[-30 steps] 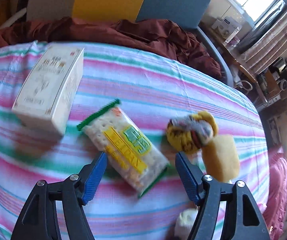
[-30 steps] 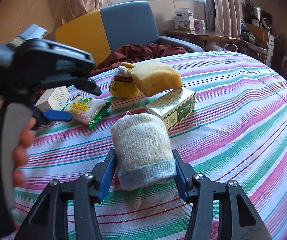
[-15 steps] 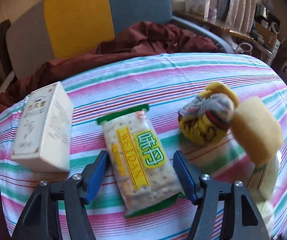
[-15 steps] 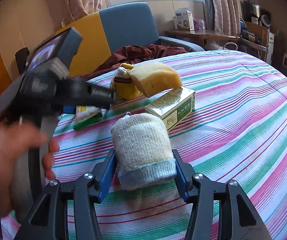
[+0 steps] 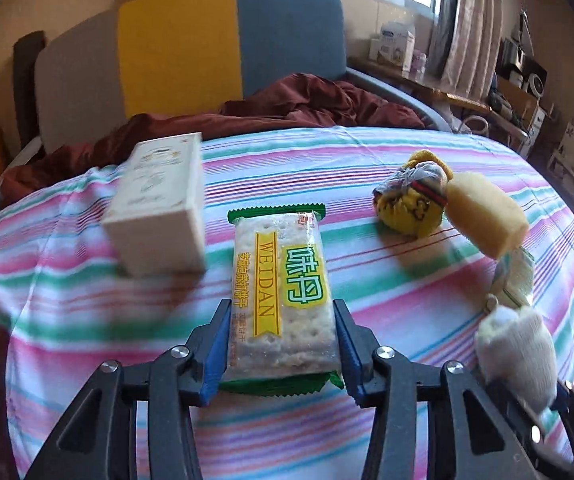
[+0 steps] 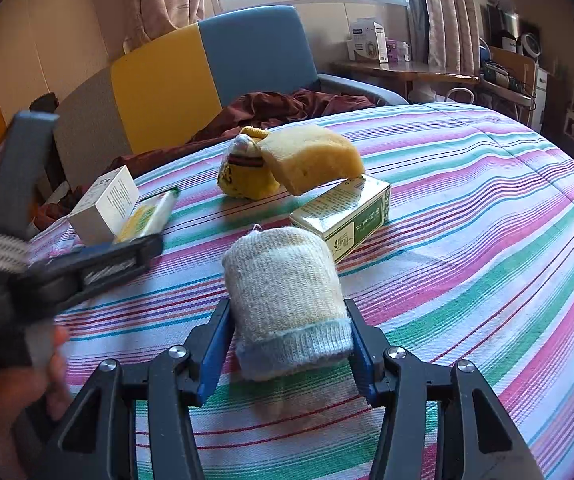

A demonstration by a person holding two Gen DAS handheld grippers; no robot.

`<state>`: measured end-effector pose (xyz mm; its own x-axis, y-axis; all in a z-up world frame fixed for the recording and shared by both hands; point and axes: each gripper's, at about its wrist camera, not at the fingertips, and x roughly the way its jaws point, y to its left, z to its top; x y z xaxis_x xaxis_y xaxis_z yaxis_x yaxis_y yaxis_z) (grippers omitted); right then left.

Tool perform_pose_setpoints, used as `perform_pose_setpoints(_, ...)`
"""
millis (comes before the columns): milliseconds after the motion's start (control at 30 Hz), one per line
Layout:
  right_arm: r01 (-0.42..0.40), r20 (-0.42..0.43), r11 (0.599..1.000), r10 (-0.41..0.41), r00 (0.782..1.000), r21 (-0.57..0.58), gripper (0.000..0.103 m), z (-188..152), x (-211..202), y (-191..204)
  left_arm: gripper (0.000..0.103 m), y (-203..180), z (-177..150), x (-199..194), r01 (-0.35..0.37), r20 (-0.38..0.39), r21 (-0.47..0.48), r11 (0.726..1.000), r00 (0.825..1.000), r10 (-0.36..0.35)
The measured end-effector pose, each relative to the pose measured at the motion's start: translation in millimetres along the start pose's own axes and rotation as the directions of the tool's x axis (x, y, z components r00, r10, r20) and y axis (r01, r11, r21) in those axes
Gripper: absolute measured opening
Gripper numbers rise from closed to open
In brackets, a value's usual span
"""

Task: Organize objects
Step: 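Grasp the clear WEIDAN snack bag with the left tool and lift it, then carry the WEIDAN bag with the left tool over the gold tray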

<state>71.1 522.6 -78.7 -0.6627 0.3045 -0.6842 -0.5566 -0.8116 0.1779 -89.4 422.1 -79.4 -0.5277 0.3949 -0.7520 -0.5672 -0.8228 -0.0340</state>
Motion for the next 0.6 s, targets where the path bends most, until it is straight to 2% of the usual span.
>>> perform_pose_setpoints(233, 0.027, 0.002, 0.999, -0.027, 1.000, -0.024, 0.053, 0.7, -0.2, 4.7, 0.048, 7.2, -27.8, -44.7, -0.010, 0.120, 0.027, 1.000, 0.993, 0.007)
perform_pose_setpoints(600, 0.088, 0.014, 0.995, -0.088, 0.996, -0.050, 0.053, -3.2, -6.5, 12.6, 0.048, 27.0, -64.3, -85.1, 0.000, 0.165, 0.024, 1.000, 0.986, -0.004)
